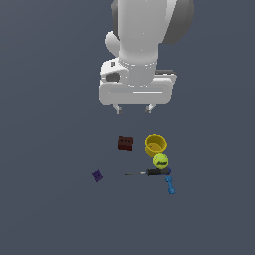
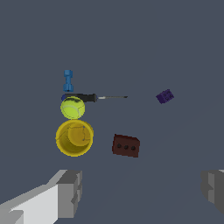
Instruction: Pick up a designated object from a clutter of objects.
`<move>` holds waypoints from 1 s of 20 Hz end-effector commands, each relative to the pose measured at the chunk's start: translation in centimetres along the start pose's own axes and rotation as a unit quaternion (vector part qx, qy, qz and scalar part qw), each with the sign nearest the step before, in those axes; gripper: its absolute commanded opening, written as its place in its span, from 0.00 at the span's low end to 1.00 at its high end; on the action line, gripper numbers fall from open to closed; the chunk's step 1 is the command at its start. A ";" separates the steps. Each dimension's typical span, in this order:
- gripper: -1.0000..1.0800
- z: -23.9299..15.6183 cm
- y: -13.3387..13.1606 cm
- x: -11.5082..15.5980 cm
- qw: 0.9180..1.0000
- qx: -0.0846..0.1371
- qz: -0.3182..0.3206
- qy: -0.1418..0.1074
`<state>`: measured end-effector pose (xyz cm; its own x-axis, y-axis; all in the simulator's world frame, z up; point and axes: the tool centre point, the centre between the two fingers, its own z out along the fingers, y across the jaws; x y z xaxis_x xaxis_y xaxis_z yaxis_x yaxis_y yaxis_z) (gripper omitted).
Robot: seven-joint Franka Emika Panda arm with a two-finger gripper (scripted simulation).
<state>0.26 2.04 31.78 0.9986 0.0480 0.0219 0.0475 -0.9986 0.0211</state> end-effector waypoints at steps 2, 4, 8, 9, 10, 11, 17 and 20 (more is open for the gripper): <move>0.62 0.0 0.0 0.0 1.000 0.000 0.000 0.000; 0.62 0.1 0.1 0.0 1.000 0.001 -0.001 -0.001; 0.62 0.2 0.4 0.2 1.000 0.003 -0.004 -0.004; 0.62 0.2 0.4 0.2 1.000 0.003 -0.004 -0.004; 0.62 0.3 0.4 0.2 1.000 0.003 -0.004 -0.004; 0.62 0.2 0.4 0.1 1.000 0.002 -0.004 -0.003; 0.62 1.3 -0.1 0.2 1.000 0.009 0.002 -0.007; 0.62 2.9 -0.8 0.3 1.000 0.018 0.012 -0.013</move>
<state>0.57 2.46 29.66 0.9994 0.0332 0.0029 0.0332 -0.9994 -0.0073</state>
